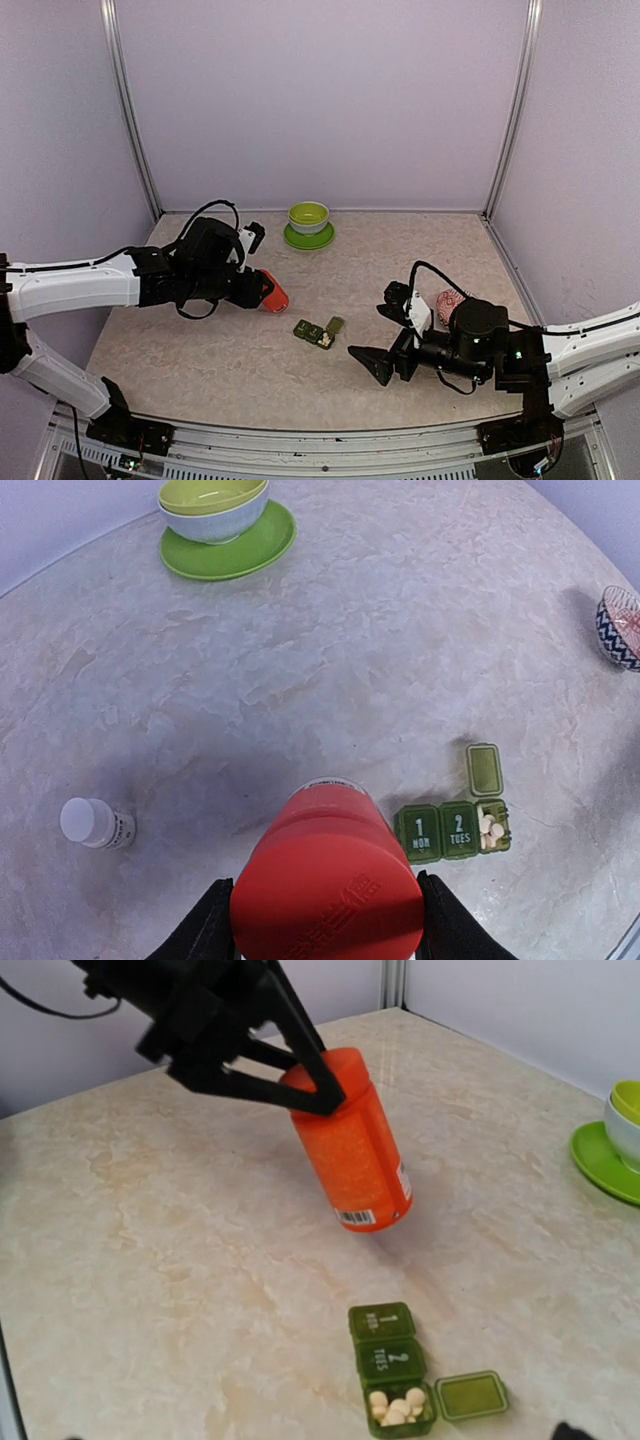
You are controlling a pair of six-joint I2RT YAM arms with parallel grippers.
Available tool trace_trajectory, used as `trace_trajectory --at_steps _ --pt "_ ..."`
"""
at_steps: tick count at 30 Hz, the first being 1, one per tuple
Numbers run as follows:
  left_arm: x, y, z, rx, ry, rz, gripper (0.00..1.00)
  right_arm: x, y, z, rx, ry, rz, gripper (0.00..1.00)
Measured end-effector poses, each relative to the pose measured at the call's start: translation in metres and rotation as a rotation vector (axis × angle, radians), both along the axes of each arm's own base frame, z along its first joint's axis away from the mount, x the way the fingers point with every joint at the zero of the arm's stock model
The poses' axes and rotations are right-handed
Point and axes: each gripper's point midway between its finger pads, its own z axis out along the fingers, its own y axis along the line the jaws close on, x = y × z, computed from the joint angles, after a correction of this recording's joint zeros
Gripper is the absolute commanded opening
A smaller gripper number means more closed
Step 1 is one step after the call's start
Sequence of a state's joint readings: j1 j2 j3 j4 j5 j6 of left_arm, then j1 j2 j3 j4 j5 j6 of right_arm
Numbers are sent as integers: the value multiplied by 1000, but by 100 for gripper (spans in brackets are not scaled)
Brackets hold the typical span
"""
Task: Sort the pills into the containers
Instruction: Place the pill bottle at the center of the board.
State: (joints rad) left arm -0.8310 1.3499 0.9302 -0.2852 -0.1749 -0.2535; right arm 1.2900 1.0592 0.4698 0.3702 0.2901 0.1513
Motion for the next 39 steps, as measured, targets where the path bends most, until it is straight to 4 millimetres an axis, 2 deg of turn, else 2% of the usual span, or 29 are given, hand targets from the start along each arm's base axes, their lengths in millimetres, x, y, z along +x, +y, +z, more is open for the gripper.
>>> trace_trajectory --at_steps 5,11,16,20,29,33,39 --pt "16 3 -8 66 -4 39 29 0 1 -2 -4 6 -1 100" --pt "39 -1 -6 136 -28 71 29 0 -1 -6 -5 20 -4 100" --pt "57 -4 -20 199 -13 79 29 0 -1 -8 -2 29 -5 100" --pt "69 6 -36 253 24 95 29 0 -1 -9 -2 32 -6 100" --pt "90 20 -36 260 45 121 33 -1 -2 -12 -5 39 -7 100" --pt "99 29 -45 266 80 138 33 -1 -3 -13 -8 42 -8 100" --pt "102 37 -56 268 121 144 33 -1 -3 -14 -9 44 -8 100"
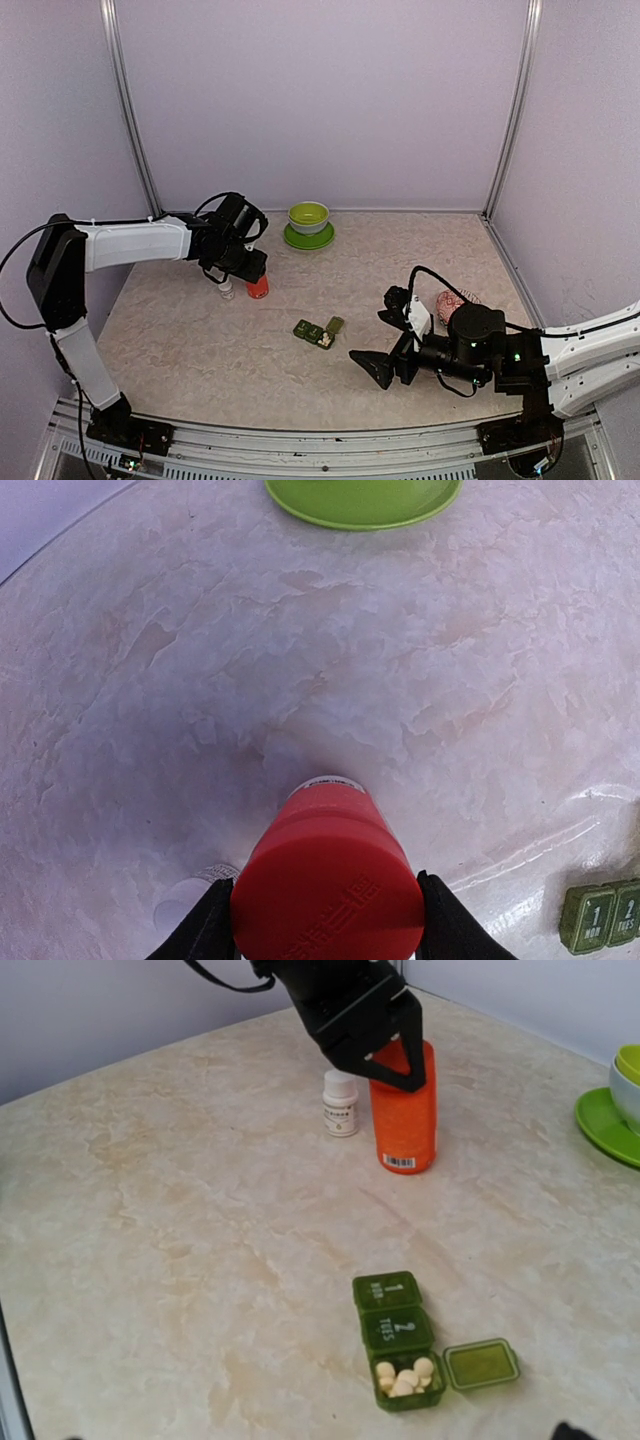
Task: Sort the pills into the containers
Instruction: Place the pill bottle at the center of the board, then hold the pill container at the center of the board.
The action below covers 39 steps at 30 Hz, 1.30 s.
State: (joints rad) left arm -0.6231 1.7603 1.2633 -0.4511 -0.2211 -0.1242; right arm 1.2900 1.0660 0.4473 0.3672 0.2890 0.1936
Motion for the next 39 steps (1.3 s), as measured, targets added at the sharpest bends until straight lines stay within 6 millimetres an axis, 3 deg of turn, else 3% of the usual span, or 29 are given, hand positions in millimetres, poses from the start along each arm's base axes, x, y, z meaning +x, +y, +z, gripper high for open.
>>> trace_trajectory --at_steps 7,21,24,33,39 --pt "0 -4 -2 -14 12 -12 44 0 0 -2 -5 1 0 100" --pt "1 -5 0 -24 7 -9 85 0 1 -6 -3 19 -5 100" --pt "3 -6 6 -37 -12 -6 98 0 1 -6 6 25 -7 100" --pt "-6 -7 55 -129 -137 3 99 0 -1 -14 25 64 -17 100" --pt "-30 -35 71 -184 -179 -63 99 3 3 -22 53 119 -7 100"
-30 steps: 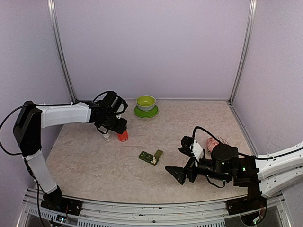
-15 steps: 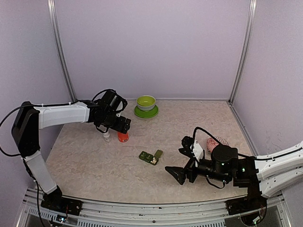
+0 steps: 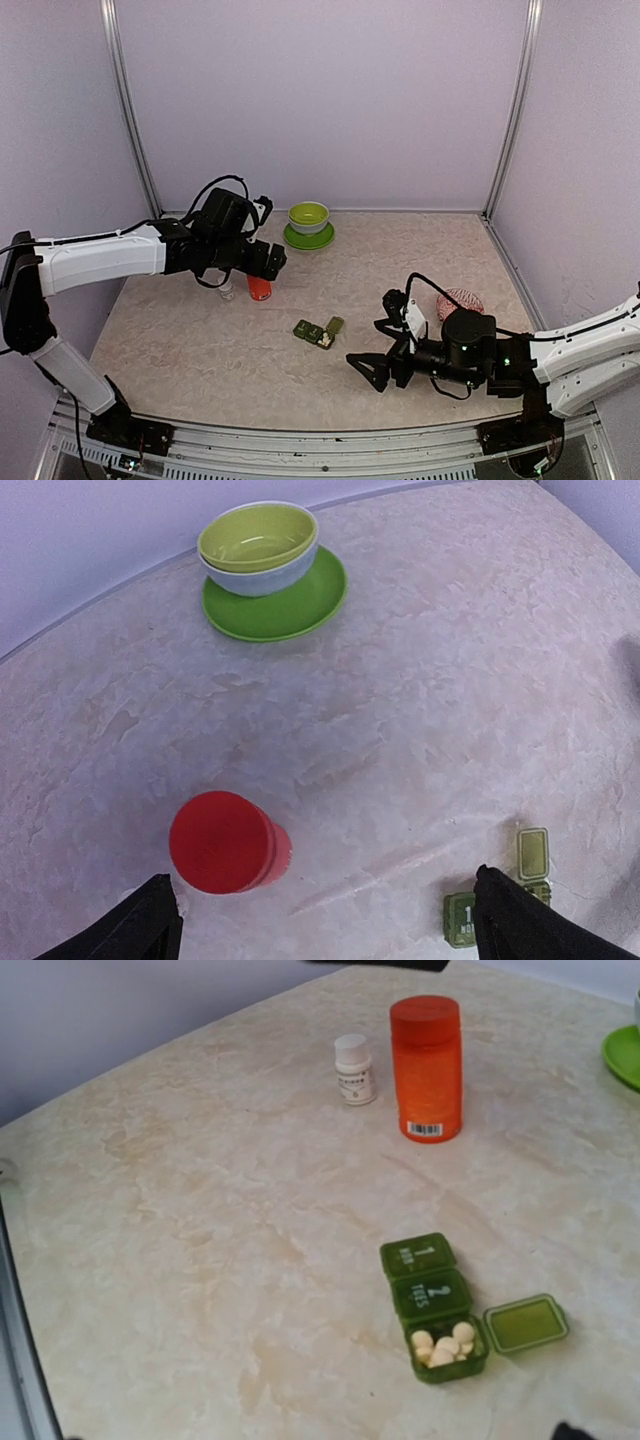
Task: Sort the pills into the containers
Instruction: Hold the pill container at the center of the board.
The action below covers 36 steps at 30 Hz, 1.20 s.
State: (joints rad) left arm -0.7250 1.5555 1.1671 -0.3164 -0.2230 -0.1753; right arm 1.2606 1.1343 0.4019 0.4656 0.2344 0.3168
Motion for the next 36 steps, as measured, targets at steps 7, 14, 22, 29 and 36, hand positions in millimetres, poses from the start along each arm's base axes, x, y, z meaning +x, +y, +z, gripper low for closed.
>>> trace_trajectory --at_steps 7,14,22,29,36 --pt "-36 -23 -30 -7 53 -90 99 21 -8 -6 51 97 -65 100" --pt "-52 -18 -66 -48 124 -102 99 42 -18 -20 99 208 -123 100" --pt "-53 -29 -78 -136 157 -139 99 47 -6 -39 56 263 -116 99" --pt "-54 -43 -89 -209 195 -196 99 58 -1 -43 61 286 -138 99" --pt "-60 -56 -116 -226 257 -248 93 68 0 -52 69 338 -152 99"
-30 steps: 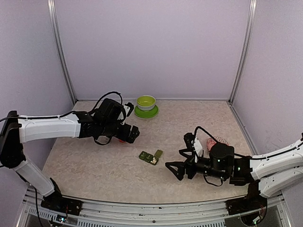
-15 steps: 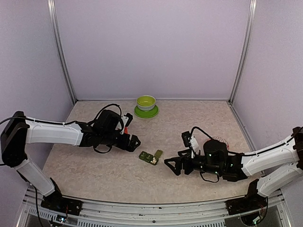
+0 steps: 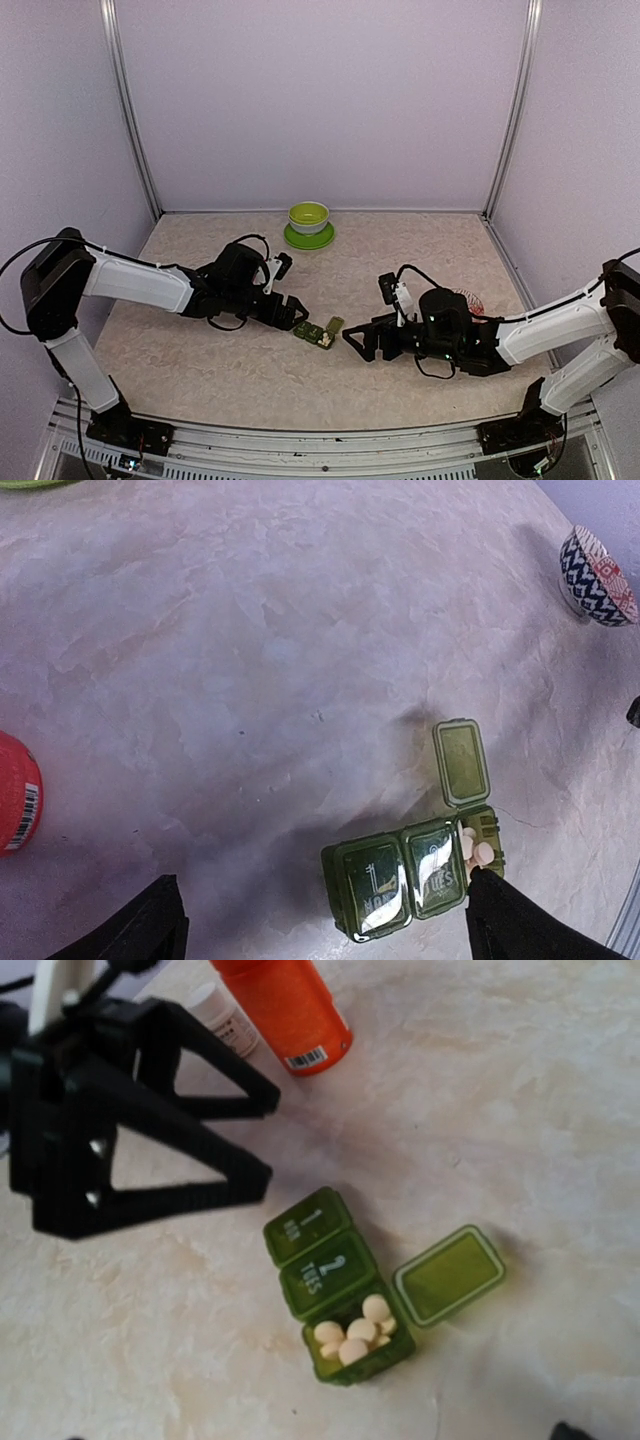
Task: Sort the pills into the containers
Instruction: Hold the pill container at the center of the board.
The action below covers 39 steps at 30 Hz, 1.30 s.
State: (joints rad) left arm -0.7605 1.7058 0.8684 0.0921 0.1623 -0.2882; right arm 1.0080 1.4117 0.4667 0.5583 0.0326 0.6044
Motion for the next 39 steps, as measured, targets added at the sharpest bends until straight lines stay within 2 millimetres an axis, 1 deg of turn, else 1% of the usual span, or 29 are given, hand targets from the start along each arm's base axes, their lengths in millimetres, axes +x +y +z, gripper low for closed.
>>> trace_trajectory --at_steps 4,16,23,26,30,35,39 --pt "-3 -3 -12 5 26 -17 92 4 3 -4 13 31 1 99" --pt "-8 -11 -23 -12 51 -57 89 11 12 -24 57 128 22 98" --pt "-12 -12 -35 2 69 -68 85 15 19 -25 89 156 37 96" --pt "-11 -13 -36 -1 64 -70 83 18 25 -22 101 158 46 96" --pt "-10 -15 -37 -6 55 -74 78 21 32 -17 117 157 52 95" --pt "-9 -18 -38 -10 48 -83 70 25 36 -21 116 173 47 94" --pt "-8 -20 -39 -11 46 -89 69 27 37 -23 113 182 45 93"
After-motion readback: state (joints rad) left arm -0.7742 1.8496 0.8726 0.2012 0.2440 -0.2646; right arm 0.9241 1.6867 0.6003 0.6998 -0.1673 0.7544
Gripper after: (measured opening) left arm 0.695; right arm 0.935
